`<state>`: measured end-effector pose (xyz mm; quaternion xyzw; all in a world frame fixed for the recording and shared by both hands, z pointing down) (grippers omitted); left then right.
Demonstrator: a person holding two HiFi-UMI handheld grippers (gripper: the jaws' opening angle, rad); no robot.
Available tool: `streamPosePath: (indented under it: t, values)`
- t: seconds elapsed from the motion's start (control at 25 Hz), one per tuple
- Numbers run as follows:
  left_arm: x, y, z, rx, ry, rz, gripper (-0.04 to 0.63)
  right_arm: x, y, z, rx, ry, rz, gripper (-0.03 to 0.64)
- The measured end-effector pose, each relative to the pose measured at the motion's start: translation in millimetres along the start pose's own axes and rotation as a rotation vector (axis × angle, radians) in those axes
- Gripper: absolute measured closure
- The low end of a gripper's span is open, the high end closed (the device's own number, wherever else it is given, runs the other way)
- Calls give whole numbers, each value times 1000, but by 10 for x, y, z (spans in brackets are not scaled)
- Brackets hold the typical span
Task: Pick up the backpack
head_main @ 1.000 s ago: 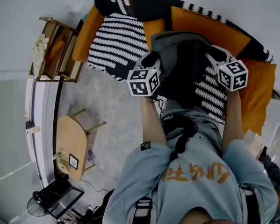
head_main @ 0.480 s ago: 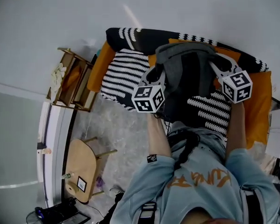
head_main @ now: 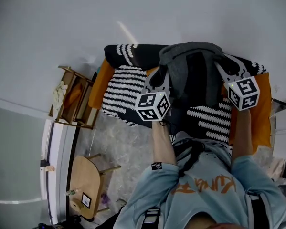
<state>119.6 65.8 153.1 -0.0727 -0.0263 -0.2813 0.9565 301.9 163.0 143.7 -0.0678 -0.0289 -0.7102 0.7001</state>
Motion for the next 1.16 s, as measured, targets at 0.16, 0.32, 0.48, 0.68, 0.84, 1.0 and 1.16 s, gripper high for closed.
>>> streamPosePath:
  t: [0.16,0.32,0.48,0.68,0.84,1.0,1.16]
  values:
    - [61,80,-38,-25,8,21,492,-60,84,-84,-24,3,22,474]
    - [172,171,-1,-25,-9,38,492,-123,194,-14,-14,-4,41,474]
    - [236,187,12,-15,-21,45,492,-141,230,35,2,-9,53,474]
    - [281,186,55,-8,-47,51,493,-124,255,67,5,-19,64,474]
    - [288,175,67,2,-53,47,494,-102,256,95,8,-21,58,472]
    - [299,147,84,6,-58,36,494,-57,258,127,15,-22,44,472]
    - [334,107,118,1,-62,24,492,11,277,156,12,-24,30,472]
Point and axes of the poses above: the fingertips, and each gripper's own axes: x forward along the fingers, y to its right, z out of its underside, the point moved 1 cm from there along -x, backward along the fingers, and after that the axes turned 1 degree about x, right-handed, at the moved point
